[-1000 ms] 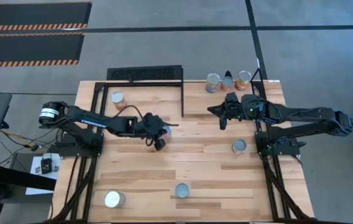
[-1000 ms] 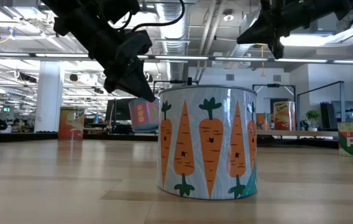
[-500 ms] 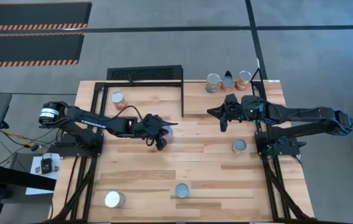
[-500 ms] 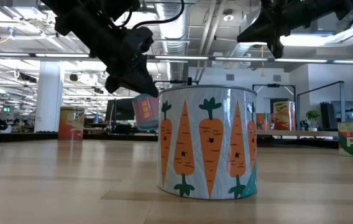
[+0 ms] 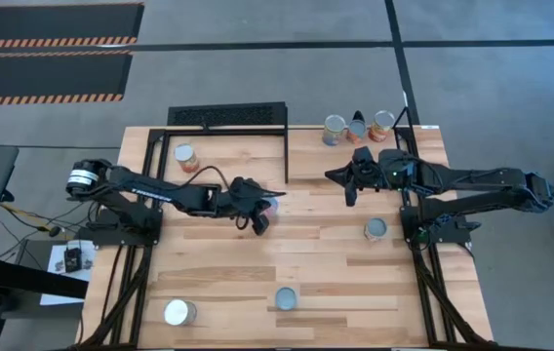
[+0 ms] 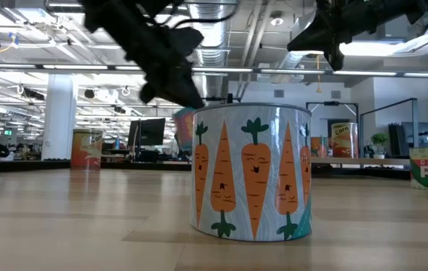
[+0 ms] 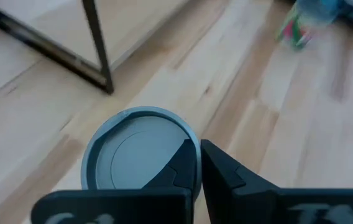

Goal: Pick and place cans onto a shelf
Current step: Put the blue canned corn on the shelf

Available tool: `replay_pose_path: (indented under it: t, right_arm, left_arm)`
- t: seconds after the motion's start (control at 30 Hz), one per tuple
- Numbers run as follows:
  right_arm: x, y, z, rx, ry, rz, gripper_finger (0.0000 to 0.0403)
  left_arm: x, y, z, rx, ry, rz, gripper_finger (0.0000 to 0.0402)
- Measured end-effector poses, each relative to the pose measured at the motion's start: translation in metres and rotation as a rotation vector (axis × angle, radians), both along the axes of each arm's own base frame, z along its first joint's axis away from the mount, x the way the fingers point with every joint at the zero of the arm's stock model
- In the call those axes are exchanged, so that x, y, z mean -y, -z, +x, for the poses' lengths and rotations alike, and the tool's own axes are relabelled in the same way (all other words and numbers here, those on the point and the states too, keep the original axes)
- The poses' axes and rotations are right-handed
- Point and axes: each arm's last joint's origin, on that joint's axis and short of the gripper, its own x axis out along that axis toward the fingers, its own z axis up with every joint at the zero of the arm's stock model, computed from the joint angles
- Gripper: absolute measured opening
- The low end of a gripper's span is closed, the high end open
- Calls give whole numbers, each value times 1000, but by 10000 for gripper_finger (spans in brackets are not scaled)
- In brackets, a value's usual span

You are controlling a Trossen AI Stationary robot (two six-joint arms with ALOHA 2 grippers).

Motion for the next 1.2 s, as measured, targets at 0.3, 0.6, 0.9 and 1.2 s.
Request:
replay_pose_path:
  t: [0.3,0.6,0.9,1.2]
  right_arm:
    - [0,0,1,-14,-10,-39,13]
    - [0,0,1,-16,-19,-47,13]
    - [0,1,1,-24,-32,-78,13]
    - [0,1,1,-26,-32,-80,13]
  left_arm:
    - [2,11,74,-148,106,78,0]
    - [5,31,112,-214,202,23,0]
    - [3,40,120,-221,267,-39,48]
    - [2,4,111,-272,300,20,79]
